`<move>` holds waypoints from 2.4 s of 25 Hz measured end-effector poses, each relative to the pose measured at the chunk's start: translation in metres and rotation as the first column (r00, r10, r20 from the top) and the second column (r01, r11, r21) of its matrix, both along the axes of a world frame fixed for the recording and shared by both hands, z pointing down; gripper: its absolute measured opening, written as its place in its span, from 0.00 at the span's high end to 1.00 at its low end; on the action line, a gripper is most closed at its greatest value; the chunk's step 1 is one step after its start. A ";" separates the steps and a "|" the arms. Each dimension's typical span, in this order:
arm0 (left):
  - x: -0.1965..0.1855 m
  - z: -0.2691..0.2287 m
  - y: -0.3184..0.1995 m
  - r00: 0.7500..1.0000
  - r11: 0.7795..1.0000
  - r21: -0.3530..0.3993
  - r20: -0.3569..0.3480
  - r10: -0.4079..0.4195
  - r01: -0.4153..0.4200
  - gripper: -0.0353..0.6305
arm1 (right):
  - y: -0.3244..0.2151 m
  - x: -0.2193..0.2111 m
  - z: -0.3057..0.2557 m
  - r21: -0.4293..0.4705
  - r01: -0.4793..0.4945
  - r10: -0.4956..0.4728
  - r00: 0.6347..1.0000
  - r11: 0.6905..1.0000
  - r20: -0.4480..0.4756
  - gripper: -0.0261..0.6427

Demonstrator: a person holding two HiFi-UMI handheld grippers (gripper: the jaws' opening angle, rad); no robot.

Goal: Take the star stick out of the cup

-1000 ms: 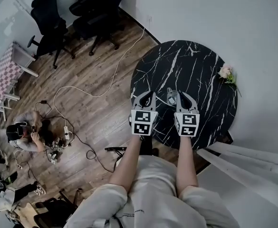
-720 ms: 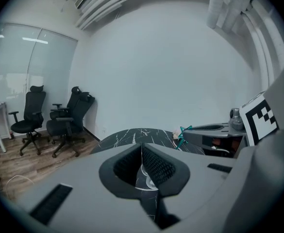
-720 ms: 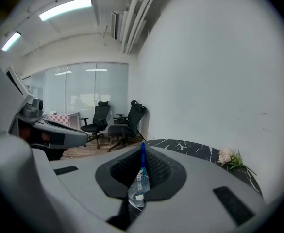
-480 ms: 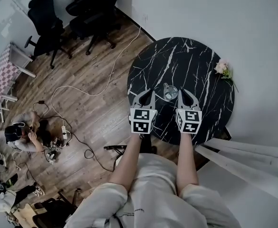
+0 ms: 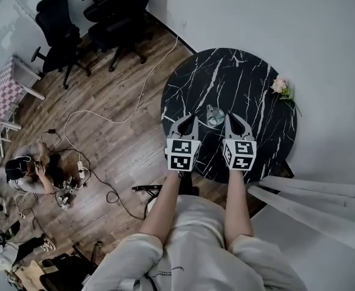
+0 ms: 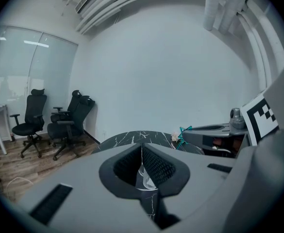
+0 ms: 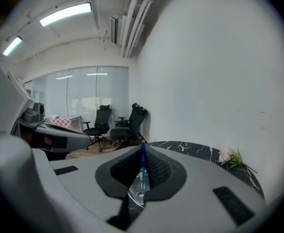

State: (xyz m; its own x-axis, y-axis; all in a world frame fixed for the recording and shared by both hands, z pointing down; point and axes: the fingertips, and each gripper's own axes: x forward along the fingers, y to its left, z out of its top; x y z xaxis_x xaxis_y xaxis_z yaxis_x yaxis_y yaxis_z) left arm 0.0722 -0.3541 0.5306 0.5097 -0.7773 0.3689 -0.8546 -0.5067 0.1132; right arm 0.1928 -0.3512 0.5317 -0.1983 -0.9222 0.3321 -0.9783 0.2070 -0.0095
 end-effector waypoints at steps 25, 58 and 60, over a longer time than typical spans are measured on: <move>0.006 -0.005 0.025 0.998 0.999 0.032 0.055 0.038 -0.040 0.91 | 0.016 -0.003 -0.030 0.052 -0.004 0.005 1.000 0.999 -0.024 0.90; 0.011 -0.020 0.054 0.997 0.995 0.060 0.029 0.078 -0.080 0.91 | 0.057 0.024 -0.071 0.138 -0.074 0.075 0.997 0.988 -0.003 0.90; 0.009 -0.022 0.054 0.997 0.995 0.060 0.027 0.076 -0.077 0.91 | 0.060 0.027 -0.073 0.140 -0.082 0.084 0.996 0.987 -0.006 0.90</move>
State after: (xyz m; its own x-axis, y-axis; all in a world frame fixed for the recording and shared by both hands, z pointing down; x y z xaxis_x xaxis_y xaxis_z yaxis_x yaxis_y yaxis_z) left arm 0.0816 -0.3005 0.5089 0.5600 -0.7579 0.3346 -0.8152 -0.5761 0.0595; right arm 0.2198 -0.2916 0.4590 -0.1157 -0.9727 0.2013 -0.9920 0.1233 0.0255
